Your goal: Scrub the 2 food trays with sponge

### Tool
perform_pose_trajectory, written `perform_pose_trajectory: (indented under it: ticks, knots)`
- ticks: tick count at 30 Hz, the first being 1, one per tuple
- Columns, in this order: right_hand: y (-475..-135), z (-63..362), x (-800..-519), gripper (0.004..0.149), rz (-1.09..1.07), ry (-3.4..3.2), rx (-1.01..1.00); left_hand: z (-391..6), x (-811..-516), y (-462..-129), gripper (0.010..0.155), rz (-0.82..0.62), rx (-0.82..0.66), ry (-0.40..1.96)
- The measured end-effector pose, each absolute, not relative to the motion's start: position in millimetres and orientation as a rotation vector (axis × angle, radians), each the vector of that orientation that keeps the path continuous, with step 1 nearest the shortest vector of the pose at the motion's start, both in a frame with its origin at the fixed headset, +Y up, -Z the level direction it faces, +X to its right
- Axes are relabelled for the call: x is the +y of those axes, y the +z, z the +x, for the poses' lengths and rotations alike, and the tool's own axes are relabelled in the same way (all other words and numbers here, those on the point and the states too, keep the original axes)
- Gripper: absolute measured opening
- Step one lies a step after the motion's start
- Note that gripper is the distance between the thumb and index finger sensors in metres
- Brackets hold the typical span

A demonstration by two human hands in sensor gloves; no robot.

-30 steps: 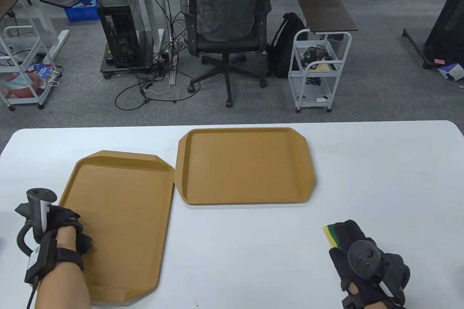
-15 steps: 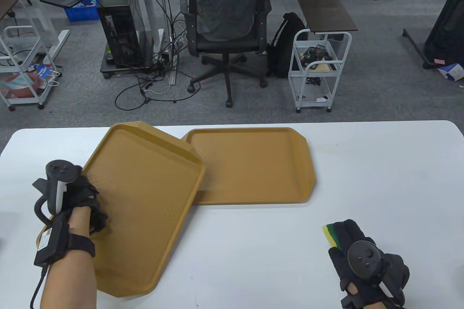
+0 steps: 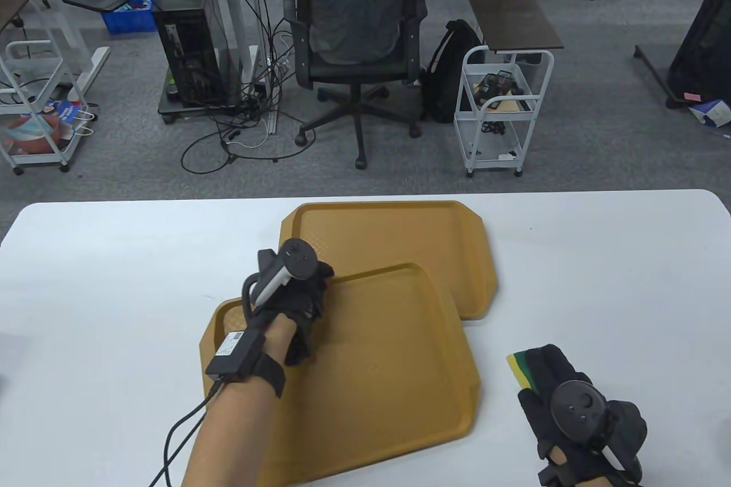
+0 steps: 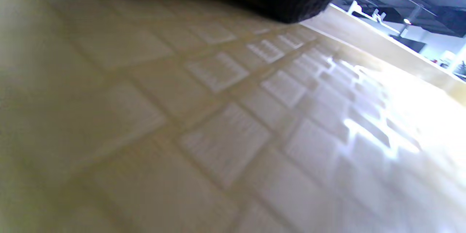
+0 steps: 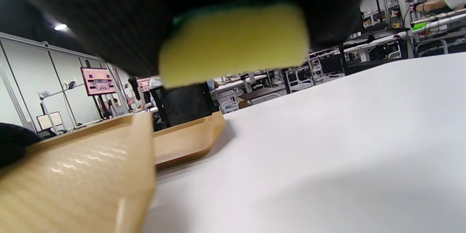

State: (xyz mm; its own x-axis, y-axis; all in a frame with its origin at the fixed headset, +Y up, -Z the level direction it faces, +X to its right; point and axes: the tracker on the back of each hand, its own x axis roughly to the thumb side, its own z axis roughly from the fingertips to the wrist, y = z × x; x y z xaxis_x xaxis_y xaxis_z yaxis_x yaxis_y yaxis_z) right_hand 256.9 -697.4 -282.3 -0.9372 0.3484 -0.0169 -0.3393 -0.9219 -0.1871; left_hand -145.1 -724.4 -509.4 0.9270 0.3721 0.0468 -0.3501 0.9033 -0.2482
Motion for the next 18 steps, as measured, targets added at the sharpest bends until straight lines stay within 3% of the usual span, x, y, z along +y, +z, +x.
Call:
perform_pose_trajectory:
  ticks: [8, 18]
  knots:
    - [-281.8, 255.9, -697.0, 0.064, -0.051, 2.771, -0.257, -68.5, -755.0, -499.8, 0.047, -0.297, -0.165, 0.181]
    - [-280.7, 255.2, -695.6, 0.063, -0.052, 2.764, -0.261, -35.0, -765.1, -486.1, 0.046, -0.21, -0.203, -0.108]
